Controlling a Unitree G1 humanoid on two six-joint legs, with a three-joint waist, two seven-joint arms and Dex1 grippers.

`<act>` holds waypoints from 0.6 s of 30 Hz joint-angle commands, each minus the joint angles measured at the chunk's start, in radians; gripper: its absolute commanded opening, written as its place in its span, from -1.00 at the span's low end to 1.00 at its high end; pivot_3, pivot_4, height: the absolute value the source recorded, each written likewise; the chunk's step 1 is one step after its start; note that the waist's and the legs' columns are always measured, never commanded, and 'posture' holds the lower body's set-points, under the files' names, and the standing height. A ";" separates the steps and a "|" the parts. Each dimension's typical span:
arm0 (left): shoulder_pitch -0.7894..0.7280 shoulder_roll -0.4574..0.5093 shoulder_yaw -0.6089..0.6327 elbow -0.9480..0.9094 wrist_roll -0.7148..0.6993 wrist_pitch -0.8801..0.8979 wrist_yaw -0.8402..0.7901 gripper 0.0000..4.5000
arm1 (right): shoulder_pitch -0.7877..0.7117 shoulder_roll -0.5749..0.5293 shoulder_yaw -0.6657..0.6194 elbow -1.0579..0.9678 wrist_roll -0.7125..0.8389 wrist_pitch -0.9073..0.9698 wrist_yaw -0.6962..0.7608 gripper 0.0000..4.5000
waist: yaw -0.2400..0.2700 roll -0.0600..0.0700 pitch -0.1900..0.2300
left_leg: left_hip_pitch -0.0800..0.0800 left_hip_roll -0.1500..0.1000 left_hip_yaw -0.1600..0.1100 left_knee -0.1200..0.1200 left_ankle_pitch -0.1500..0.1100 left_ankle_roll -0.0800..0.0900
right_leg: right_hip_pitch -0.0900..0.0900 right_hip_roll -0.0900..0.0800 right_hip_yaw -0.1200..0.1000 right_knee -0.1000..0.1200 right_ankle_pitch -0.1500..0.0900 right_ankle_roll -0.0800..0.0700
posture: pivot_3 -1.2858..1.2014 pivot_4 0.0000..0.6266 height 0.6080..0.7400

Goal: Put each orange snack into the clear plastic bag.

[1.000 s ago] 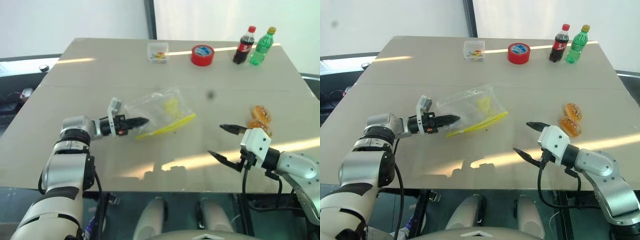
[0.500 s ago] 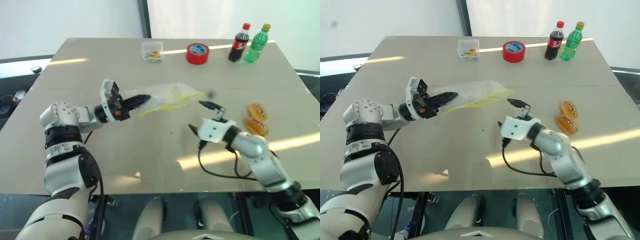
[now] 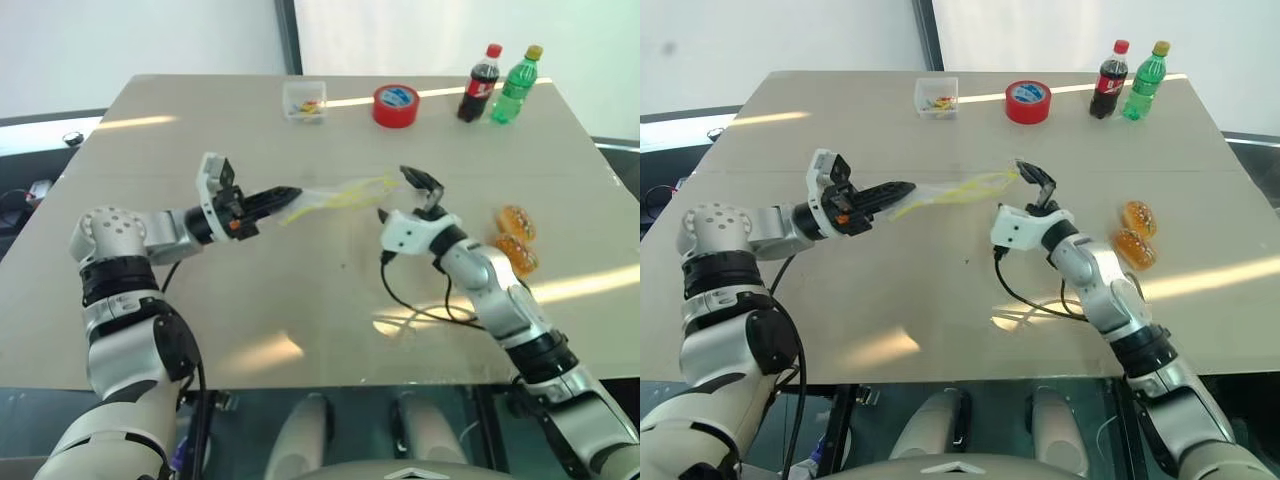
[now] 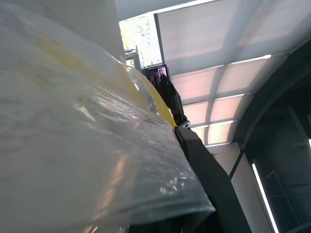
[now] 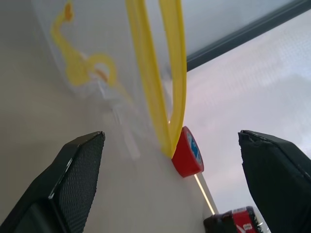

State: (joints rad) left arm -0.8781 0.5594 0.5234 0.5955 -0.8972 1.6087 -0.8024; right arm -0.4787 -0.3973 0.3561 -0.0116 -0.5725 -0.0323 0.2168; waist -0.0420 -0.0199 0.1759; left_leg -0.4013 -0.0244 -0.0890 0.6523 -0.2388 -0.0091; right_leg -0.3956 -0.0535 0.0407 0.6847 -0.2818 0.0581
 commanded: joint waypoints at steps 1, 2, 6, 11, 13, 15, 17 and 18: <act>0.025 0.012 -0.001 -0.071 -0.084 0.006 0.017 -0.97 | -0.028 0.005 -0.005 -0.035 -0.002 -0.053 -0.001 1.00 | -0.004 0.000 0.000 | 0.001 0.000 0.001 0.000 0.000 0.000 | 0.000 0.001 0.001 0.002 0.000 0.000 | 0.03 -0.52 1.00; 0.034 0.014 -0.009 -0.078 -0.100 0.006 0.022 -0.97 | -0.037 0.010 0.000 -0.024 0.000 -0.061 0.002 1.00 | -0.004 0.000 0.000 | 0.002 0.000 0.003 0.000 0.000 0.000 | -0.001 0.001 0.003 0.004 0.000 0.000 | 0.03 -0.52 1.00; 0.069 0.039 -0.059 -0.125 -0.157 0.006 0.020 -0.97 | -0.075 0.015 0.005 0.030 0.005 -0.109 0.013 1.00 | -0.004 0.000 0.000 | 0.002 0.001 0.003 0.000 0.000 0.000 | -0.001 0.001 0.003 0.005 0.000 0.000 | 0.03 -0.52 1.00; 0.105 0.083 -0.138 -0.182 -0.180 0.006 -0.014 -0.97 | -0.108 -0.013 0.007 0.085 0.011 -0.183 0.034 1.00 | -0.002 0.000 0.000 | 0.002 0.001 0.003 0.000 0.000 0.000 | -0.001 0.001 0.004 0.005 0.000 0.000 | 0.03 -0.52 1.00; 0.106 0.092 -0.148 -0.185 -0.184 0.006 -0.021 -0.97 | -0.111 -0.026 0.014 0.105 0.020 -0.217 0.056 1.00 | 0.001 0.000 0.000 | 0.002 0.001 0.003 0.000 0.000 0.000 | -0.001 0.000 0.003 0.004 0.000 0.000 | 0.03 -0.52 1.00; 0.105 0.098 -0.154 -0.188 -0.188 0.006 -0.027 -1.00 | -0.109 -0.034 0.020 0.120 0.026 -0.242 0.076 0.59 | -0.001 0.000 0.000 | 0.002 0.001 0.003 0.000 0.000 0.000 | -0.001 0.001 0.003 0.004 0.000 0.000 | 0.03 -0.52 1.00; 0.110 0.105 -0.167 -0.203 -0.196 0.006 -0.038 -1.00 | -0.114 -0.040 0.021 0.143 0.021 -0.265 0.079 0.20 | -0.001 0.000 0.000 | 0.002 0.000 0.003 0.000 0.000 0.000 | -0.001 0.001 0.003 0.004 0.000 0.000 | 0.03 -0.52 1.00; 0.111 0.106 -0.170 -0.206 -0.197 0.006 -0.040 -1.00 | -0.117 -0.040 0.020 0.154 0.019 -0.272 0.078 0.01 | -0.001 0.000 0.000 | 0.002 0.000 0.003 0.000 0.000 0.000 | -0.001 0.001 0.003 0.004 0.000 0.000 | 0.03 -0.52 1.00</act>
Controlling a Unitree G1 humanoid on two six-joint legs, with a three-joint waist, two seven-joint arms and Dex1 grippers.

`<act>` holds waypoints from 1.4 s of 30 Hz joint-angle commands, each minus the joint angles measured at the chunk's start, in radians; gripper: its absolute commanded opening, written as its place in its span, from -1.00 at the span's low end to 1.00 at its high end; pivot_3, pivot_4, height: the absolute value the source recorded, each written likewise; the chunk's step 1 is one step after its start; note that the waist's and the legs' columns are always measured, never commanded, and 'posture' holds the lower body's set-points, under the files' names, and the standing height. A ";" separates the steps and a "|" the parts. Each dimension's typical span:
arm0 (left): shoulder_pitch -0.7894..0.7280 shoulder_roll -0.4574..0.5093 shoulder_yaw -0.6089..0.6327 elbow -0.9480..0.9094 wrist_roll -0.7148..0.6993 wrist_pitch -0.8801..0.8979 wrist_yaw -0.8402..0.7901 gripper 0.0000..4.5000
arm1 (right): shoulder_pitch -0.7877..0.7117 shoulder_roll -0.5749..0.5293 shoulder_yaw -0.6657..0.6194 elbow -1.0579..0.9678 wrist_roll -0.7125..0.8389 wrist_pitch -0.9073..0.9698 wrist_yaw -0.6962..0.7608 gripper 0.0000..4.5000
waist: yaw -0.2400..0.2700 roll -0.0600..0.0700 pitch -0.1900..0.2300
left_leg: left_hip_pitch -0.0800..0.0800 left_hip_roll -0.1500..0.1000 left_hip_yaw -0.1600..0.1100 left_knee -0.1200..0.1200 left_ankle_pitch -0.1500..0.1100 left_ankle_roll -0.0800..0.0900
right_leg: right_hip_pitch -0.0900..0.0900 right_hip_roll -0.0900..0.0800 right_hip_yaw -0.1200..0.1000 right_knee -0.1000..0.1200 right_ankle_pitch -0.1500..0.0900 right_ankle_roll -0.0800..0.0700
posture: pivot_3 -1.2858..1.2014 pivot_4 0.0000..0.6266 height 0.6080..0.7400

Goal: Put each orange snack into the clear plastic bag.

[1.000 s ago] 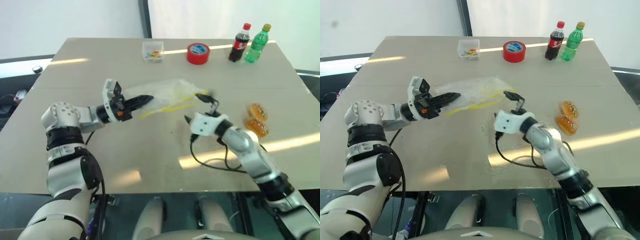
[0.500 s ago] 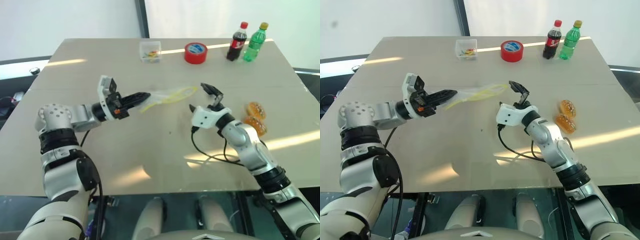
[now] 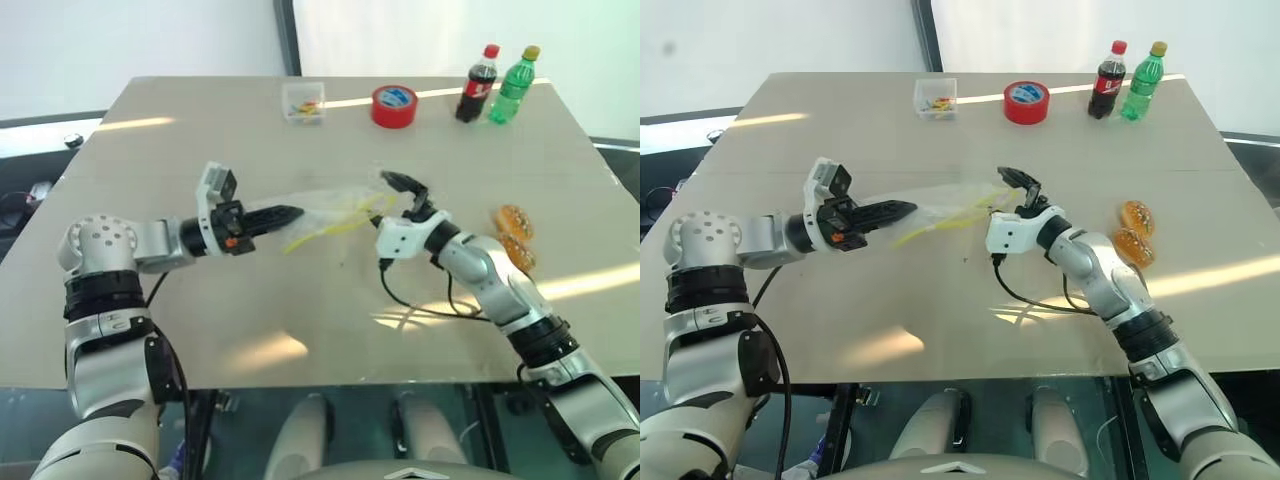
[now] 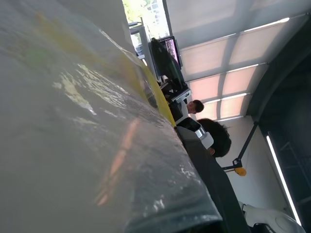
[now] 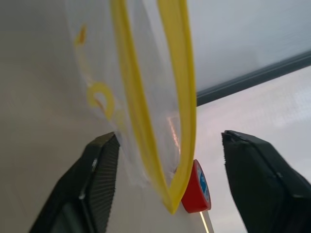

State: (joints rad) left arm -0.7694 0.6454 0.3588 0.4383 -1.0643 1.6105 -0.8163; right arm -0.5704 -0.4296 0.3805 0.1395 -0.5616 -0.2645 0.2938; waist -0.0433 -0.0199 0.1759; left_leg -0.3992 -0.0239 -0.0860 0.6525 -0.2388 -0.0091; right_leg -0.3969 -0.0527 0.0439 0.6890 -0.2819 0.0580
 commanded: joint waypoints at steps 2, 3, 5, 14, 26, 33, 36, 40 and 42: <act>0.001 0.019 -0.007 -0.049 -0.029 0.004 -0.029 -1.00 | -0.029 -0.006 -0.009 0.018 0.008 -0.049 0.002 -0.33 | -0.001 0.000 0.000 | 0.000 0.000 0.000 0.000 0.000 0.000 | 0.000 0.000 0.000 0.000 0.000 0.000 | 0.03 -0.52 1.00; 0.000 0.017 -0.006 -0.050 -0.028 0.004 -0.030 -1.00 | -0.031 -0.006 -0.010 0.023 0.008 -0.053 0.004 -0.58 | -0.001 0.000 0.000 | 0.000 0.000 0.000 0.000 0.000 0.000 | 0.000 0.000 0.000 0.000 0.000 0.000 | 0.03 -0.52 1.00; 0.001 0.012 -0.003 -0.060 -0.019 -0.004 -0.034 -1.00 | -0.035 -0.008 -0.014 0.033 0.008 -0.059 0.005 -0.95 | -0.002 0.000 0.000 | 0.000 0.000 0.000 0.000 0.000 0.000 | 0.000 0.000 0.000 0.000 0.000 0.000 | 0.03 -0.52 1.00; 0.070 0.005 -0.026 -0.205 0.061 -0.228 -0.056 -0.76 | -0.063 -0.022 -0.097 0.090 0.035 0.020 -0.025 -1.00 | 0.000 0.000 0.000 | 0.000 0.001 0.000 0.000 0.000 0.000 | 0.000 0.000 0.000 0.000 0.000 0.000 | 0.03 -0.52 1.00; 0.316 0.028 -0.279 -0.701 0.506 -0.892 -0.007 0.34 | -0.211 -0.071 -0.130 0.308 0.002 0.145 -0.064 -1.00 | -0.001 0.000 0.000 | 0.000 0.002 0.004 -0.003 0.000 0.000 | -0.001 -0.001 0.003 -0.003 0.000 0.000 | 0.03 -0.52 1.00; 0.327 0.023 -0.501 -0.811 0.868 -1.085 0.167 0.34 | -0.265 -0.030 -0.091 0.347 -0.018 0.170 -0.054 -1.00 | 0.002 0.000 0.000 | -0.001 0.002 0.004 -0.004 -0.002 0.003 | -0.001 0.000 0.003 -0.005 0.000 0.000 | 0.03 -0.52 1.00; 0.283 0.015 -0.569 -0.794 0.975 -1.085 0.213 0.34 | -0.272 -0.008 -0.082 0.330 -0.022 0.191 -0.049 -1.00 | 0.002 0.000 0.000 | -0.001 0.001 0.003 -0.003 -0.002 0.004 | -0.001 0.000 0.003 -0.004 0.000 0.000 | 0.03 -0.52 1.00; 0.251 -0.015 -0.608 -0.772 1.064 -1.109 0.259 0.34 | -0.265 0.015 -0.075 0.299 -0.024 0.214 -0.045 -1.00 | 0.002 0.000 0.000 | -0.002 0.000 0.003 -0.003 -0.002 0.004 | -0.001 0.000 0.003 -0.005 0.000 0.000 | 0.03 -0.52 1.00; 0.243 -0.030 -0.618 -0.768 1.102 -1.131 0.282 0.34 | -0.260 0.020 -0.073 0.288 -0.025 0.223 -0.045 -1.00 | 0.000 0.000 0.000 | -0.002 0.000 0.003 -0.003 -0.002 0.004 | -0.001 0.001 0.003 -0.005 0.000 0.000 | 0.03 -0.52 1.00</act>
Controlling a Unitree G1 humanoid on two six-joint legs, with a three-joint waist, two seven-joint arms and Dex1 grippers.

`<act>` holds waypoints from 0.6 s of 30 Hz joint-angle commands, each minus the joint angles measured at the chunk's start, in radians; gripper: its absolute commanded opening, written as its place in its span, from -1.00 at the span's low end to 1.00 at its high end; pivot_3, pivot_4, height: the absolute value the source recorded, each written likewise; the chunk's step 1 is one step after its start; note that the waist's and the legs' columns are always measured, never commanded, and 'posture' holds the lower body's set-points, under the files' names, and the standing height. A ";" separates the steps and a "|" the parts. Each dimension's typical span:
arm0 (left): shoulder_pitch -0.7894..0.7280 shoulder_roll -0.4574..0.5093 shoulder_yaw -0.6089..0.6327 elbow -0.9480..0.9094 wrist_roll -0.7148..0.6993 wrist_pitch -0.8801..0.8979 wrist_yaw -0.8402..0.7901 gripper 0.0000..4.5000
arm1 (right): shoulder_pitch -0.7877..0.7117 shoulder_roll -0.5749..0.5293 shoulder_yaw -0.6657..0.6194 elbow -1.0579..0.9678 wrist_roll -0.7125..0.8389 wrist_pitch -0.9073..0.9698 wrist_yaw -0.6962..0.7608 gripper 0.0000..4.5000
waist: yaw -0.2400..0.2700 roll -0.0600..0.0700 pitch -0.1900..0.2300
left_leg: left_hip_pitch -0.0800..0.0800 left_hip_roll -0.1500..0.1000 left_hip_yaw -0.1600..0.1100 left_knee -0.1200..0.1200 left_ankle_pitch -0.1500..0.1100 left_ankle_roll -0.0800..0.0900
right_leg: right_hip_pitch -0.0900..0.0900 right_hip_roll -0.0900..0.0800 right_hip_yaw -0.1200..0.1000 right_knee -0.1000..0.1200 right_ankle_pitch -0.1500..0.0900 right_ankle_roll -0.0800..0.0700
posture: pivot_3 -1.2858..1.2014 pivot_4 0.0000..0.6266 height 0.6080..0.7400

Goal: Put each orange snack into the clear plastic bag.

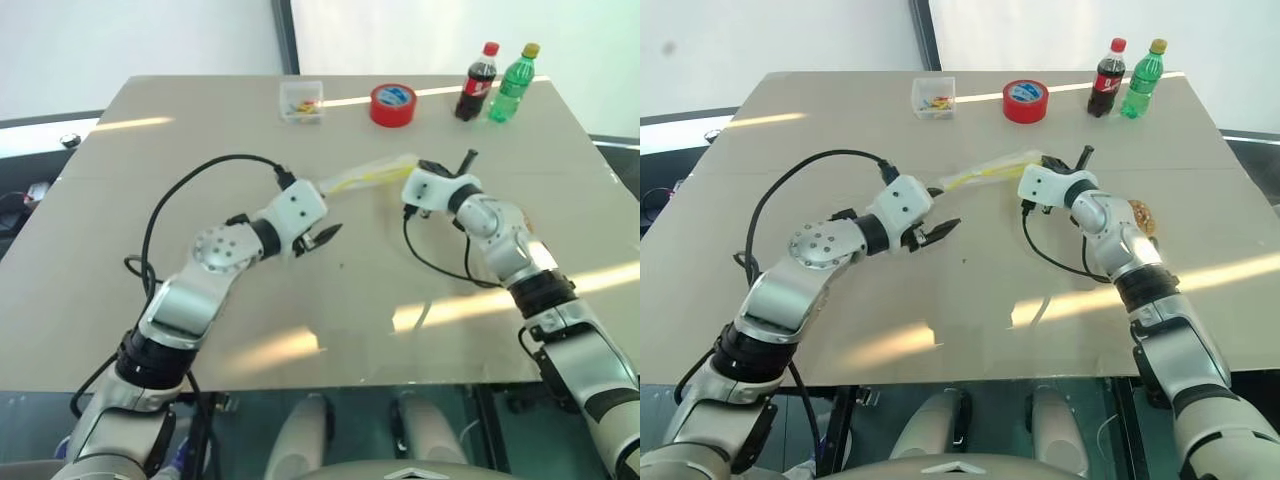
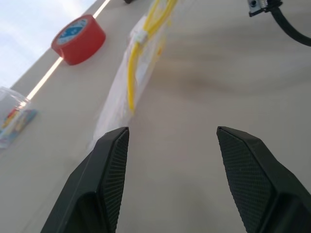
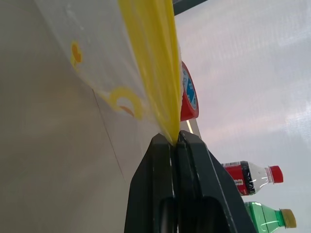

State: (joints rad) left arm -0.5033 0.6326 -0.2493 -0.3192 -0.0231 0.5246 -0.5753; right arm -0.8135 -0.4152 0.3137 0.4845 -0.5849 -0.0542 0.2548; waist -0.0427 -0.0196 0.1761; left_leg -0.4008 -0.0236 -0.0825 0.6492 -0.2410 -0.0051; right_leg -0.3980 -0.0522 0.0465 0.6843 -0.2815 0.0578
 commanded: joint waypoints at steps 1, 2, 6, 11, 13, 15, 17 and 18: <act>-0.024 -0.024 -0.012 -0.011 0.076 -0.057 0.050 0.34 | -0.014 0.007 -0.006 -0.062 -0.002 0.016 -0.006 -1.00 | 0.000 0.000 0.000 | 0.000 0.000 0.000 0.000 0.000 0.000 | 0.000 0.000 0.000 0.000 0.000 0.000 | 0.03 -0.52 1.00; -0.025 -0.028 -0.013 -0.011 0.088 -0.062 0.052 0.34 | -0.011 0.007 -0.006 -0.067 -0.002 0.019 -0.006 -1.00 | 0.000 0.000 0.000 | 0.000 0.000 0.000 0.000 0.000 0.000 | 0.000 0.000 0.000 0.000 0.000 0.000 | 0.03 -0.52 1.00; -0.048 -0.049 -0.016 0.023 0.139 -0.081 0.064 0.34 | -0.004 0.008 -0.005 -0.089 -0.003 0.032 -0.001 -1.00 | 0.001 0.000 0.000 | 0.000 0.000 0.000 0.000 0.000 0.000 | 0.000 0.000 0.000 0.000 0.000 0.000 | 0.03 -0.52 1.00; -0.056 -0.059 -0.029 0.018 0.156 -0.160 0.029 0.34 | 0.014 0.016 -0.004 -0.125 0.000 0.060 0.006 -1.00 | 0.001 0.000 0.000 | 0.000 0.000 -0.001 0.000 0.000 0.000 | 0.000 0.000 -0.001 0.000 0.000 0.000 | 0.03 -0.52 1.00; -0.026 -0.046 -0.026 -0.018 0.130 -0.190 -0.020 0.34 | 0.023 0.013 -0.008 -0.126 0.002 0.074 0.005 -1.00 | 0.000 0.000 0.000 | 0.000 0.000 0.000 0.000 0.000 -0.001 | 0.000 0.000 -0.001 0.000 0.000 0.000 | 0.03 -0.52 1.00; -0.008 -0.039 -0.018 -0.036 0.115 -0.209 -0.050 0.34 | 0.028 0.010 -0.014 -0.126 0.005 0.085 0.004 -1.00 | 0.000 0.000 0.000 | 0.000 0.000 0.000 0.000 0.000 -0.001 | 0.000 0.000 0.000 -0.001 0.000 0.000 | 0.03 -0.52 1.00; -0.001 -0.031 -0.015 -0.043 0.122 -0.232 -0.067 0.34 | 0.031 0.009 -0.021 -0.130 0.012 0.097 0.006 -1.00 | 0.001 0.000 0.000 | 0.000 0.001 0.000 0.000 0.000 -0.001 | 0.000 0.000 -0.001 -0.001 0.000 0.000 | 0.03 -0.52 1.00; -0.005 -0.028 -0.011 -0.040 0.125 -0.235 -0.073 0.34 | 0.032 0.006 -0.023 -0.128 0.013 0.099 0.007 -1.00 | 0.001 0.000 0.000 | 0.000 0.001 0.000 0.000 0.000 0.000 | 0.000 0.000 -0.001 -0.001 0.000 0.000 | 0.03 -0.52 1.00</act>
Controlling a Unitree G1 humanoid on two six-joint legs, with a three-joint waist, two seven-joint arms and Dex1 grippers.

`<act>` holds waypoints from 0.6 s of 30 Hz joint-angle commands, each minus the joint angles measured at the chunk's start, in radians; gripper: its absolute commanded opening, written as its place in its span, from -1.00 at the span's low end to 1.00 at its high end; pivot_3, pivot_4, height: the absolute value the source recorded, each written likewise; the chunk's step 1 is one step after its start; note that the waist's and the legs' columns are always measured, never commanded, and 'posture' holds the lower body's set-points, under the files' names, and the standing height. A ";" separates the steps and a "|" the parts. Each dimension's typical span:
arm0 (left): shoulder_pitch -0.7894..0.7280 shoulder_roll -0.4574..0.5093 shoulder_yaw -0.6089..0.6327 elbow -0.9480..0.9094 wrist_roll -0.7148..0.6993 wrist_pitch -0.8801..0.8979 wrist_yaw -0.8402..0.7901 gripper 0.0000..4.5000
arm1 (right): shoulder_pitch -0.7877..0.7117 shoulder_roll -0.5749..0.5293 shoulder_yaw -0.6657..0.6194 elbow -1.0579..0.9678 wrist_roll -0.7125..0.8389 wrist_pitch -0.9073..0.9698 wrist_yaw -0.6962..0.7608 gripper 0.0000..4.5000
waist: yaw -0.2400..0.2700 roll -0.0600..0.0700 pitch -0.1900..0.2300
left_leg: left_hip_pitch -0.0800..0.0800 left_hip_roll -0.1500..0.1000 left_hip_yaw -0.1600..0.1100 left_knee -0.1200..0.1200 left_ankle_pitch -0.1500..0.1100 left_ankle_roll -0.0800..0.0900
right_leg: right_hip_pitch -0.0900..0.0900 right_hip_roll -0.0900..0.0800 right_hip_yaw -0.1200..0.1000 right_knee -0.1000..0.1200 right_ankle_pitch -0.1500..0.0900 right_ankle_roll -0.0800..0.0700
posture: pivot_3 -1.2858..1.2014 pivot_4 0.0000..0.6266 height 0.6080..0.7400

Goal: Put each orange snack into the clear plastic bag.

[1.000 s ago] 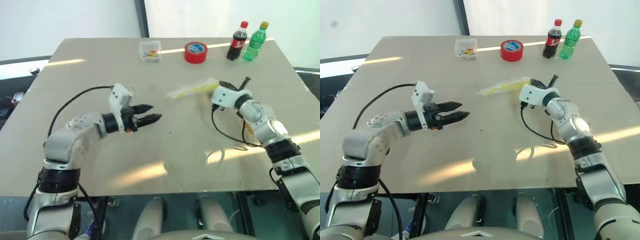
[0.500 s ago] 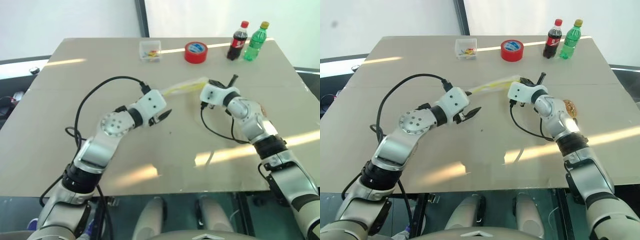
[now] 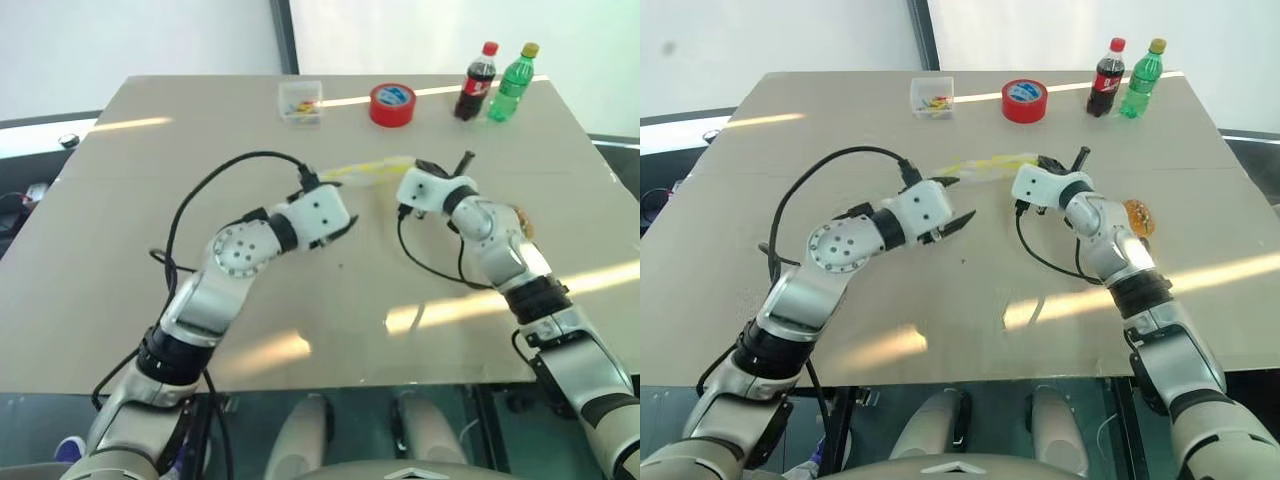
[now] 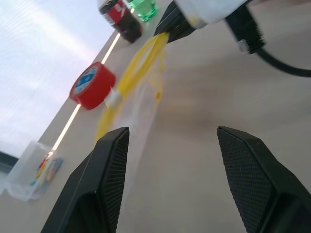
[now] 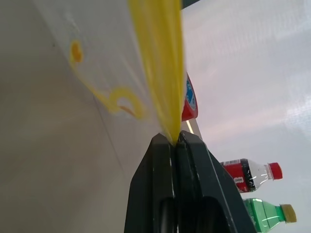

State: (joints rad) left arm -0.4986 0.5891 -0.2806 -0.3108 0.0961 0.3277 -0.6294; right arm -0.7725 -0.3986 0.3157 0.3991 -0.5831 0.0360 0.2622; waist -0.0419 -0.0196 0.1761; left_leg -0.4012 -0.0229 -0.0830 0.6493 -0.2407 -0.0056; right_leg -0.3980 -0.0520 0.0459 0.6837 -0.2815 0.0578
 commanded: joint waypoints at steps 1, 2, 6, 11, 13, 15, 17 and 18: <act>-0.013 0.016 0.023 -0.046 0.009 -0.040 -0.022 0.34 | -0.008 -0.013 -0.026 -0.043 0.012 0.010 0.000 -1.00 | 0.000 0.000 0.000 | 0.000 0.000 0.000 0.000 0.000 0.000 | 0.000 0.000 0.000 0.000 0.000 0.000 | 0.03 -0.52 1.00; -0.019 0.013 0.030 -0.042 0.008 -0.040 -0.020 0.34 | -0.006 -0.014 -0.027 -0.042 0.015 0.014 0.001 -1.00 | 0.000 0.000 0.000 | 0.000 0.000 0.000 0.000 0.000 0.000 | 0.000 0.000 0.000 0.000 0.000 0.000 | 0.03 -0.52 1.00; -0.047 0.005 0.042 -0.002 0.033 -0.039 0.005 0.34 | 0.001 -0.017 -0.028 -0.048 0.022 0.019 0.004 -1.00 | 0.000 0.000 0.000 | 0.000 -0.001 0.000 0.000 0.000 0.001 | 0.000 0.000 0.000 0.001 0.000 0.000 | 0.03 -0.52 1.00; -0.072 -0.010 0.040 0.041 0.076 -0.037 0.039 0.34 | 0.019 -0.014 -0.017 -0.091 0.021 0.030 0.020 -1.00 | 0.000 0.000 0.000 | 0.000 -0.001 0.000 0.000 0.000 0.000 | 0.000 0.000 0.000 0.000 0.000 0.000 | 0.03 -0.52 1.00; -0.085 -0.021 0.035 0.056 0.091 -0.031 0.048 0.34 | 0.034 -0.012 -0.012 -0.120 0.018 0.035 0.030 -1.00 | 0.000 0.000 0.000 | 0.000 -0.001 0.000 0.000 0.000 0.001 | 0.000 0.000 0.000 0.000 0.000 0.000 | 0.03 -0.52 1.00; -0.091 -0.031 0.032 0.064 0.104 -0.023 0.050 0.34 | 0.048 -0.011 -0.010 -0.147 0.016 0.042 0.039 -1.00 | 0.000 0.000 0.000 | 0.000 -0.001 0.000 0.000 0.000 0.001 | 0.000 0.000 0.000 0.000 0.000 0.000 | 0.03 -0.52 1.00; -0.098 -0.037 0.028 0.079 0.123 -0.015 0.055 0.34 | 0.056 -0.012 -0.011 -0.164 0.013 0.048 0.045 -1.00 | 0.000 0.000 0.000 | 0.000 -0.001 0.000 0.001 0.000 0.000 | 0.000 0.000 0.000 0.001 0.000 0.000 | 0.03 -0.52 1.00; -0.099 -0.039 0.027 0.084 0.126 -0.010 0.053 0.34 | 0.059 -0.013 -0.012 -0.171 0.012 0.052 0.048 -1.00 | -0.001 0.000 0.000 | 0.000 -0.001 0.000 0.001 0.000 0.001 | 0.000 0.000 0.000 0.001 0.000 0.000 | 0.03 -0.52 1.00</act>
State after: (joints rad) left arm -0.5803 0.5536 -0.2629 -0.2194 0.2084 0.3183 -0.5864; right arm -0.7141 -0.4060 0.3154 0.2798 -0.5731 0.0832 0.3065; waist -0.0429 -0.0196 0.1761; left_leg -0.4012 -0.0237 -0.0832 0.6500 -0.2410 -0.0050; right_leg -0.3979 -0.0515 0.0457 0.6843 -0.2815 0.0579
